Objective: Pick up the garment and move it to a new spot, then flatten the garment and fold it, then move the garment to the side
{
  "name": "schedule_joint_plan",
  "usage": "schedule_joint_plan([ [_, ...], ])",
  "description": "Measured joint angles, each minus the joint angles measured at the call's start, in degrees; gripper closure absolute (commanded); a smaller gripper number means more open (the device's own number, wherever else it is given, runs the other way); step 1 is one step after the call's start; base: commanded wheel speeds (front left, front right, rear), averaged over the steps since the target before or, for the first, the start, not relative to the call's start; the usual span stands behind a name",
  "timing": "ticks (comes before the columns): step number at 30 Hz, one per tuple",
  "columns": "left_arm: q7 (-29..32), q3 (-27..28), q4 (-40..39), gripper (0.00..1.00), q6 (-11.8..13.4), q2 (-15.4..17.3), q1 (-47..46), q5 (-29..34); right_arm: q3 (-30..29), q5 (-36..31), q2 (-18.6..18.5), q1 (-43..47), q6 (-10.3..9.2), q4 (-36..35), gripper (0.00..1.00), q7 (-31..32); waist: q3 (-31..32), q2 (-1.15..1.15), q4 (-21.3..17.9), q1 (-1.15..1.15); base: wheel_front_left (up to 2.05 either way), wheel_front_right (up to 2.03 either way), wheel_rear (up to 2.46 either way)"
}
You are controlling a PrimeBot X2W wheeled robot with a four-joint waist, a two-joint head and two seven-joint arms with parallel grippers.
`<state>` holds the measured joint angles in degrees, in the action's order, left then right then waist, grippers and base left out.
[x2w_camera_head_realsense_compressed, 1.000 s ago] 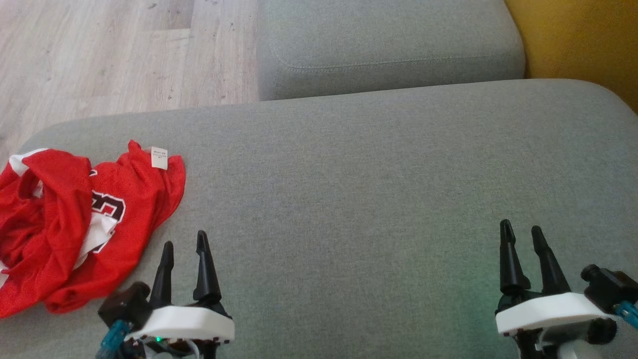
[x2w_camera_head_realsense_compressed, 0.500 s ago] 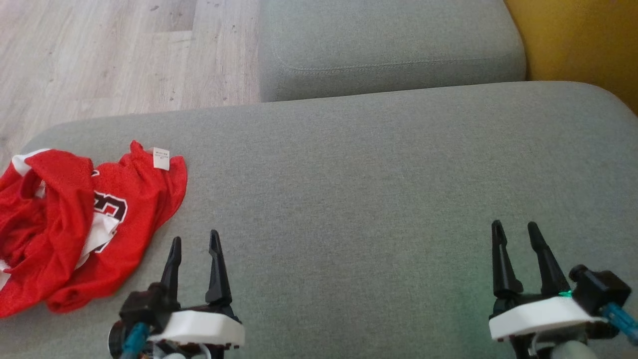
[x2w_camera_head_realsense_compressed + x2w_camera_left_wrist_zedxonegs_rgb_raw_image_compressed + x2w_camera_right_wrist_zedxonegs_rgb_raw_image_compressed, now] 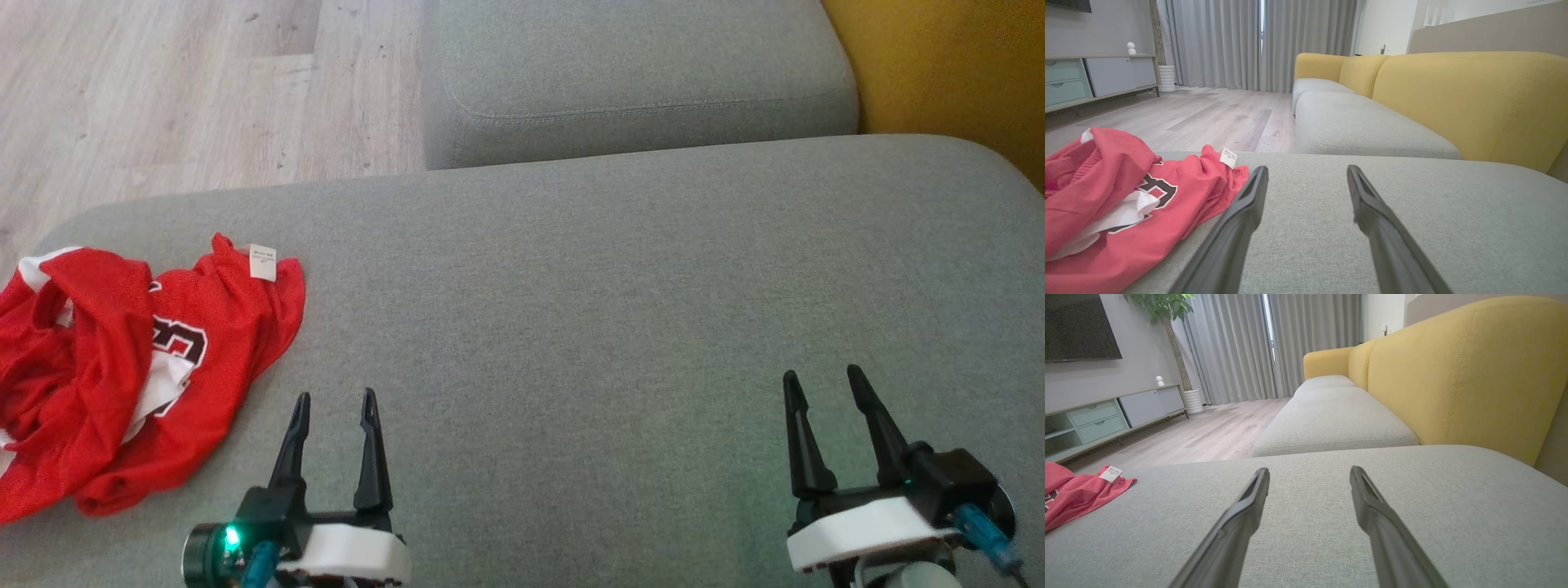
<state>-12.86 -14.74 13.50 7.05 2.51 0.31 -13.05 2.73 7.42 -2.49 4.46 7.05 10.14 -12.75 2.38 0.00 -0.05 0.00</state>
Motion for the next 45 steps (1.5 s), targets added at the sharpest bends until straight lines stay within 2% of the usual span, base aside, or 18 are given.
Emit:
schedule_joint_plan([
  [10, -1.4, -0.1, 1.6, 0.00, 0.0, 0.0, 0.0, 5.6, 0.3, -6.0, 0.0, 0.4, 0.00, 0.2, 0.00, -1.6, 0.3, 0.00, -0.3, 0.00, 0.00, 0.00, 0.00],
  [31, -1.4, -1.6, 2.7, 0.00, 1.1, 0.1, 0.0, 5.6, -0.7, -6.1, 0.0, 1.0, 0.00, 0.8, 0.00, -1.6, 0.4, 0.00, 1.0, -0.01, 0.00, 0.00, 0.00],
  [39, -1.4, -1.8, 2.8, 0.00, 1.8, 0.1, -0.1, 5.6, -1.4, -5.9, 0.0, 1.1, 0.00, 0.6, 0.00, -1.6, 0.2, 0.00, 4.6, -0.01, 0.00, 0.00, 0.00],
  [43, -1.4, -1.7, 2.8, 0.00, 1.8, 0.1, -0.3, 6.0, -1.1, -5.5, 0.0, 1.1, 0.01, 0.5, 0.00, -1.6, 0.0, 0.00, 7.7, -0.01, 0.00, 0.00, 0.00],
  [45, -1.4, -1.6, 2.7, 0.00, 2.0, 0.2, -0.7, 6.1, -0.9, -5.4, 0.0, 1.1, 0.00, 0.5, 0.00, -1.6, -0.4, 0.00, 10.5, -0.01, 0.00, 0.00, 0.00],
])
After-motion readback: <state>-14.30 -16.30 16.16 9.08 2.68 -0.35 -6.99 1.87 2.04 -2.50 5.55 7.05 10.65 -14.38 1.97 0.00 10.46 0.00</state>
